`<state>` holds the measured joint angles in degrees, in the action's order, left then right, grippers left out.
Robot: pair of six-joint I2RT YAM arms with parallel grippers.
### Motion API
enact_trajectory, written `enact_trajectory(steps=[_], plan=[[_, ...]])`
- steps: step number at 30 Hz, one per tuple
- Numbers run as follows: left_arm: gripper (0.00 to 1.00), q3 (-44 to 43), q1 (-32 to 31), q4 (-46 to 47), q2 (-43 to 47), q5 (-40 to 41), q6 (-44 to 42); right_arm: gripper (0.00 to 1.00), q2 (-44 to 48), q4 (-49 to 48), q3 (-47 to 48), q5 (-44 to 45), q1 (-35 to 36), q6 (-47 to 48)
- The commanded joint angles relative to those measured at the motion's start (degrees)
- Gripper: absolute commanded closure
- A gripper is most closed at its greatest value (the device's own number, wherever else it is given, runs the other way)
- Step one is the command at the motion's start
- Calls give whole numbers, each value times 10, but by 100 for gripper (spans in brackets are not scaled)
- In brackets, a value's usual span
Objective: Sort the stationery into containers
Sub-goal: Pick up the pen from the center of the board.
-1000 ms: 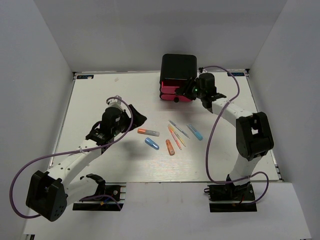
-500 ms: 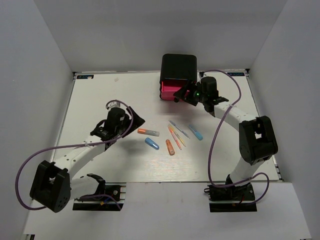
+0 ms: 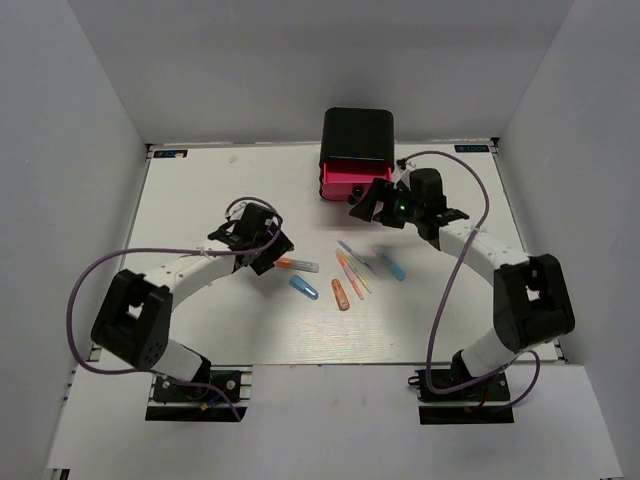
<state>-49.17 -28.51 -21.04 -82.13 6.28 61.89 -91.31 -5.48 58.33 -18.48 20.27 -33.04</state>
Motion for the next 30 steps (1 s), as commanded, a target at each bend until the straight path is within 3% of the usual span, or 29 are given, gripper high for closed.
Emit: enact_trajectory(steps=[1, 8, 13, 21, 26, 30], plan=[[25, -32, -12, -56, -40, 9, 38, 10, 60, 20, -29, -30, -1, 90], [35, -69, -23, -77, -109, 3, 82, 10, 124, 53, -74, -139, 1, 233], [35, -69, -23, -64, -131, -2, 112, 10, 182, 41, -124, -196, -1, 300], [32, -138, -23, -100, -199, -2, 128, 10, 245, 69, -160, -263, -5, 410], [32, -178, -23, -154, -244, -7, 128, 10, 263, 79, -164, -257, -7, 461], [45, -173, -23, -160, -244, -7, 128, 10, 285, 63, -178, -242, -7, 482]])
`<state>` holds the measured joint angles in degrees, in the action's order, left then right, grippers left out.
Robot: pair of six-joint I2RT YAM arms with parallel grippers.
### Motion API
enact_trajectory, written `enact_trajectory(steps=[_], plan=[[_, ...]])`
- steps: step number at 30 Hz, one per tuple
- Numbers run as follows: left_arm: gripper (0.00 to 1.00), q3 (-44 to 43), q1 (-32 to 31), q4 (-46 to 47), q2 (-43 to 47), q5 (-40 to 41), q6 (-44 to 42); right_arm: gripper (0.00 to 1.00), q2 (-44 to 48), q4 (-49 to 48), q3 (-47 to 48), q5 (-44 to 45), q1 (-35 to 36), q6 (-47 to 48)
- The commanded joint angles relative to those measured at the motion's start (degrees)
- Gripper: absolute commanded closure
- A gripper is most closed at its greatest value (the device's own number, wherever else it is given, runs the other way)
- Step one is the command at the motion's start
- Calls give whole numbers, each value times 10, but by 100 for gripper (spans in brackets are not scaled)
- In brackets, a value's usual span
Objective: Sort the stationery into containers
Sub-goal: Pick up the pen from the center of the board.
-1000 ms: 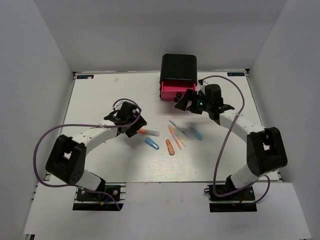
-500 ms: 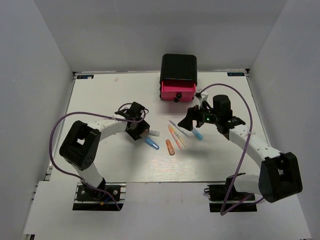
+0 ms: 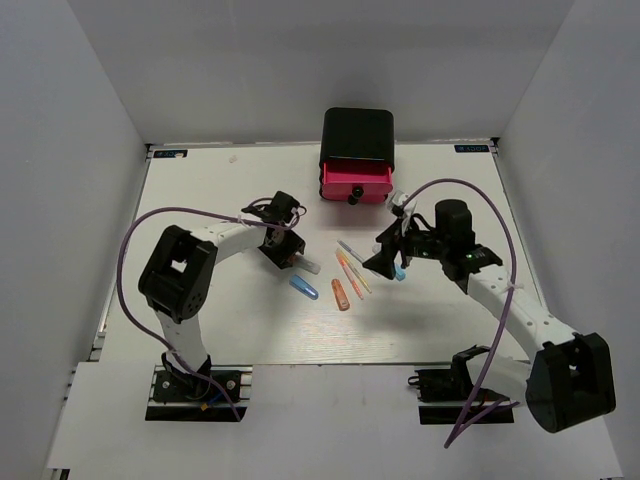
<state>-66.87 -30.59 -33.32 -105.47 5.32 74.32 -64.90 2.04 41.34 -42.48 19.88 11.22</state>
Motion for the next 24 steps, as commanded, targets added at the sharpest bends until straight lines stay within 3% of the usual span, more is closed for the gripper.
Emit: enact_trajectory(steps=[1, 8, 14, 21, 24], plan=[[47, 9, -3, -37, -11, 2, 4, 10, 36, -31, -14, -1, -4, 41], [60, -28, -3, -55, -44, -8, -34, 10, 70, -72, -43, 9, -1, 33], [81, -54, -3, -66, -64, -20, -75, 10, 89, -72, -57, 22, -3, 38], [94, -77, -8, -15, 43, -7, -133, 10, 102, -68, -74, 66, -4, 49], [94, -77, -8, 12, 90, -7, -141, 24, 110, -74, -80, 68, -5, 54]])
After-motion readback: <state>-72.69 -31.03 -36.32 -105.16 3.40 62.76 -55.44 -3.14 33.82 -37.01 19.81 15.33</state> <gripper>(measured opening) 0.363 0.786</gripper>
